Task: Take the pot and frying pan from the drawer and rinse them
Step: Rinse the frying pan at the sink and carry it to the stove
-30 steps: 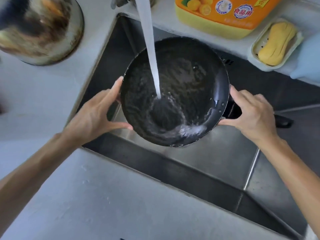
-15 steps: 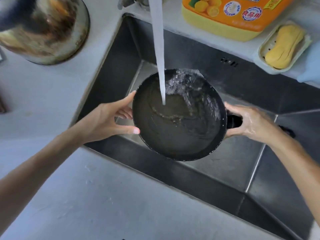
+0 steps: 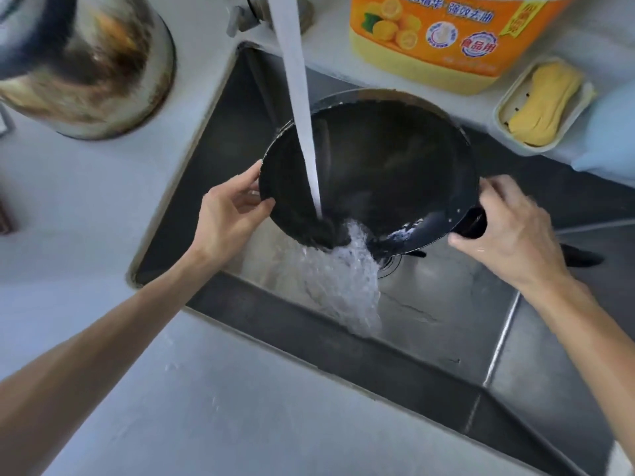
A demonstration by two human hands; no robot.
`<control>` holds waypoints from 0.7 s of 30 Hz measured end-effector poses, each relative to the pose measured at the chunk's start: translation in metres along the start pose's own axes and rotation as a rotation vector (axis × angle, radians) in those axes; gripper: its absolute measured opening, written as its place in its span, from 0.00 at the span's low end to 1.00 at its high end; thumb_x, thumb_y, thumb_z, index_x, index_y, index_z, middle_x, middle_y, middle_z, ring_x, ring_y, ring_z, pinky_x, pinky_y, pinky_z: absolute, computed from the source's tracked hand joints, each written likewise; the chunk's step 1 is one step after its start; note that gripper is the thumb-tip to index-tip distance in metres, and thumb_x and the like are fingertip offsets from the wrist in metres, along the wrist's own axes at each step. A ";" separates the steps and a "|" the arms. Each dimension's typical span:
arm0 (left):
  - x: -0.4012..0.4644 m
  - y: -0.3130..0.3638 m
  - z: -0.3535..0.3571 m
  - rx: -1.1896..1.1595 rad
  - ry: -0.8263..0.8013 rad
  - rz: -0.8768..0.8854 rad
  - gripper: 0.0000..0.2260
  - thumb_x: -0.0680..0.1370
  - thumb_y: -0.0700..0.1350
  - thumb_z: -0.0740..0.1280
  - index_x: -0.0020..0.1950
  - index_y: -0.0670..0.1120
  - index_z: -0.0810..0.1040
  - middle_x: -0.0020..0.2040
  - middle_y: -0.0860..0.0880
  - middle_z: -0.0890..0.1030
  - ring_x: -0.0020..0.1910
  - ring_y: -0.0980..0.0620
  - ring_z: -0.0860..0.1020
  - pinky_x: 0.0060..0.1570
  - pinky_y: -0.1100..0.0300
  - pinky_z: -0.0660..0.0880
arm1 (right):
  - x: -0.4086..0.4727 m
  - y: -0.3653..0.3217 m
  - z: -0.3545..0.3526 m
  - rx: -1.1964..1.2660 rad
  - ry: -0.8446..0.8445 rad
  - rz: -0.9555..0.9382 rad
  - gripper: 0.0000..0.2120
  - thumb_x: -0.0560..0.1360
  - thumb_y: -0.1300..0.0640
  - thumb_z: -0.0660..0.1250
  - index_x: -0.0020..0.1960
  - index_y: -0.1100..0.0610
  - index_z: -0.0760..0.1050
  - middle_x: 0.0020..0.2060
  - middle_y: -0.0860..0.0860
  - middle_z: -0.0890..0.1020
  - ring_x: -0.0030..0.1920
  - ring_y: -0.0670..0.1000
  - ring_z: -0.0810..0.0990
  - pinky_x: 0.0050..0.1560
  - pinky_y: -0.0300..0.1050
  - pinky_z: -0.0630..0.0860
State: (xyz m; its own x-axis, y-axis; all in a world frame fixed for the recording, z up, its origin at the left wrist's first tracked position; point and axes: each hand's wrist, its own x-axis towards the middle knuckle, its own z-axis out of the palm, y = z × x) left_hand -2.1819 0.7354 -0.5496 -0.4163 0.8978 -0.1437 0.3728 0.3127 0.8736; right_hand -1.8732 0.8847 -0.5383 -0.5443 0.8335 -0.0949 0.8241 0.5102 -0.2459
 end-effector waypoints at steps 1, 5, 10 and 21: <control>0.002 0.000 -0.002 0.020 0.006 0.028 0.24 0.75 0.35 0.69 0.70 0.45 0.71 0.55 0.44 0.82 0.50 0.52 0.81 0.57 0.55 0.78 | 0.001 -0.001 0.000 0.031 -0.072 0.051 0.32 0.64 0.54 0.75 0.64 0.49 0.64 0.49 0.58 0.78 0.44 0.66 0.78 0.45 0.55 0.74; 0.006 -0.001 -0.006 0.034 -0.010 0.102 0.24 0.75 0.34 0.68 0.70 0.43 0.70 0.57 0.41 0.80 0.53 0.47 0.81 0.58 0.49 0.78 | 0.010 0.003 -0.003 0.295 -0.434 0.083 0.19 0.66 0.48 0.74 0.50 0.35 0.69 0.36 0.40 0.81 0.36 0.46 0.80 0.41 0.43 0.71; 0.009 -0.005 -0.013 0.042 -0.021 0.144 0.23 0.75 0.33 0.67 0.70 0.40 0.70 0.55 0.40 0.79 0.53 0.50 0.80 0.59 0.54 0.77 | 0.003 0.016 0.005 1.001 -0.763 0.093 0.35 0.59 0.21 0.58 0.50 0.47 0.76 0.41 0.51 0.81 0.30 0.46 0.70 0.30 0.36 0.68; 0.007 -0.001 -0.041 -0.103 -0.465 -0.093 0.27 0.74 0.67 0.60 0.68 0.54 0.71 0.66 0.51 0.77 0.67 0.54 0.73 0.68 0.56 0.68 | 0.008 0.010 -0.003 0.793 -0.634 0.017 0.38 0.57 0.20 0.57 0.51 0.48 0.78 0.35 0.37 0.82 0.34 0.37 0.77 0.39 0.36 0.73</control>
State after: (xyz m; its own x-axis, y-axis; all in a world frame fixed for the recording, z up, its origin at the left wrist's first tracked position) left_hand -2.2191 0.7290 -0.5321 -0.0207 0.9182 -0.3955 0.2581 0.3871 0.8852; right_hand -1.8686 0.8975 -0.5385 -0.7060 0.4559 -0.5420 0.6168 0.0196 -0.7869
